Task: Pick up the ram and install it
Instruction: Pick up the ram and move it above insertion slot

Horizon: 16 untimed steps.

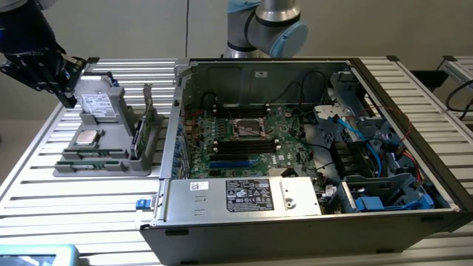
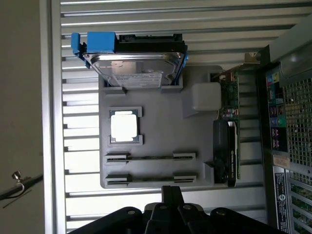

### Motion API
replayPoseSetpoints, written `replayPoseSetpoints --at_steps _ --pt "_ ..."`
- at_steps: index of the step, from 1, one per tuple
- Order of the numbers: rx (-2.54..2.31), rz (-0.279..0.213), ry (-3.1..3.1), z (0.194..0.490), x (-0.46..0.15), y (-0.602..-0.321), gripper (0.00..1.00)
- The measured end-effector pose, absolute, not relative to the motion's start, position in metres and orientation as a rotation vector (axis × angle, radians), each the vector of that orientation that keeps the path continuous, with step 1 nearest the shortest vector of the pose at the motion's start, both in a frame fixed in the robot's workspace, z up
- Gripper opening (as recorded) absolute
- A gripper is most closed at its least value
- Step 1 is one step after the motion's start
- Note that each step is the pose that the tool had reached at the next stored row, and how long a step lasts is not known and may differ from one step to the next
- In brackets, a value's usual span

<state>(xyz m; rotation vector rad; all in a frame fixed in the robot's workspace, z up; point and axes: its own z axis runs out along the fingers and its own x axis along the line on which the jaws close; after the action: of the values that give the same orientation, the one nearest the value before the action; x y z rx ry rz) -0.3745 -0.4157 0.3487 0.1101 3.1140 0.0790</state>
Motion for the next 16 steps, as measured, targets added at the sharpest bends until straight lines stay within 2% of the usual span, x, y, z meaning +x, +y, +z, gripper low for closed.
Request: replayPoseSetpoints --at_steps 7,16 --pt "0.106 0.078 3.113 0.3487 -0.3765 -0.4155 0.11" --pt "-0.145 0.081 3.116 0.3478 -0.3764 -0.4155 0.11"
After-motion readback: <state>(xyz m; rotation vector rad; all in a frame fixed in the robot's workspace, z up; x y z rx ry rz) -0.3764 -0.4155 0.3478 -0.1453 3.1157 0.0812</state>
